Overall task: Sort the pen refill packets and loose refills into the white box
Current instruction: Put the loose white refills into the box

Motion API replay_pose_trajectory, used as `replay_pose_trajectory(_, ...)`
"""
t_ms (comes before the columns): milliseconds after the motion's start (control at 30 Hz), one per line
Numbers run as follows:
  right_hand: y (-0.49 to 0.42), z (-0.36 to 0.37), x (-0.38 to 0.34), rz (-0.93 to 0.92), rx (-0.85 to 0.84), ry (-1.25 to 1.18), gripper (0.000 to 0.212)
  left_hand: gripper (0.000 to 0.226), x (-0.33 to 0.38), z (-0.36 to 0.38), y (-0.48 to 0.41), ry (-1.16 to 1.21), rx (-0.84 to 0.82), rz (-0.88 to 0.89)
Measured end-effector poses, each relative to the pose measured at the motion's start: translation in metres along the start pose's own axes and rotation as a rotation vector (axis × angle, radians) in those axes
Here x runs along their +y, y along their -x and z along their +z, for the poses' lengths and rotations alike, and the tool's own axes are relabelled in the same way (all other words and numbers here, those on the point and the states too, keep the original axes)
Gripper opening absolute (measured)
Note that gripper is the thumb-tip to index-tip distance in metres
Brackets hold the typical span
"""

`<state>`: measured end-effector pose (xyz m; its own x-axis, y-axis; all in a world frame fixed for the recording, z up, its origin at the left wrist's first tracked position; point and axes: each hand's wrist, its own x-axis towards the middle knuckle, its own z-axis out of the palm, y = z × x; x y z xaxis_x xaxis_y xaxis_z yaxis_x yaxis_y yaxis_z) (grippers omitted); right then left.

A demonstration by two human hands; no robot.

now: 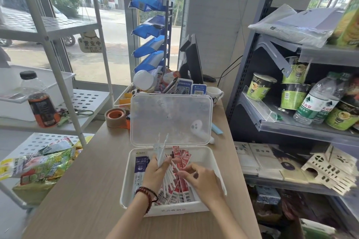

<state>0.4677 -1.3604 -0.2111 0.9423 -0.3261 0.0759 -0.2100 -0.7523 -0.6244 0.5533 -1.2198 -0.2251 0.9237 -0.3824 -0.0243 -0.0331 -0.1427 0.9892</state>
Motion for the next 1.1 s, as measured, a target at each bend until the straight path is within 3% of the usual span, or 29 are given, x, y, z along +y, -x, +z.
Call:
replay_pose_trajectory(233,0.002,-0.004,-0.005,-0.01,-0.019,-0.086,0.016,0.017,0.004,0.002,0.004,0.02,0.009,0.011)
replay_pose_trajectory(467,0.0,0.001,0.001,-0.008,0.044,-0.09,0.013,0.027,0.004,0.0,0.002,-0.057,0.058,-0.011)
replay_pose_trajectory(667,0.001,0.005,0.005,0.189,0.213,-0.029,0.015,0.026,0.0,-0.002,0.0,-0.009,0.059,-0.085)
replay_pose_trajectory(900,-0.007,0.013,0.013,0.279,0.153,0.052,0.005,0.03,0.001,-0.001,-0.001,-0.072,0.112,-0.08)
replay_pose_trajectory(1100,-0.01,0.023,0.029,0.323,0.03,0.199,0.023,0.031,-0.002,0.0,-0.001,-0.103,0.112,-0.07)
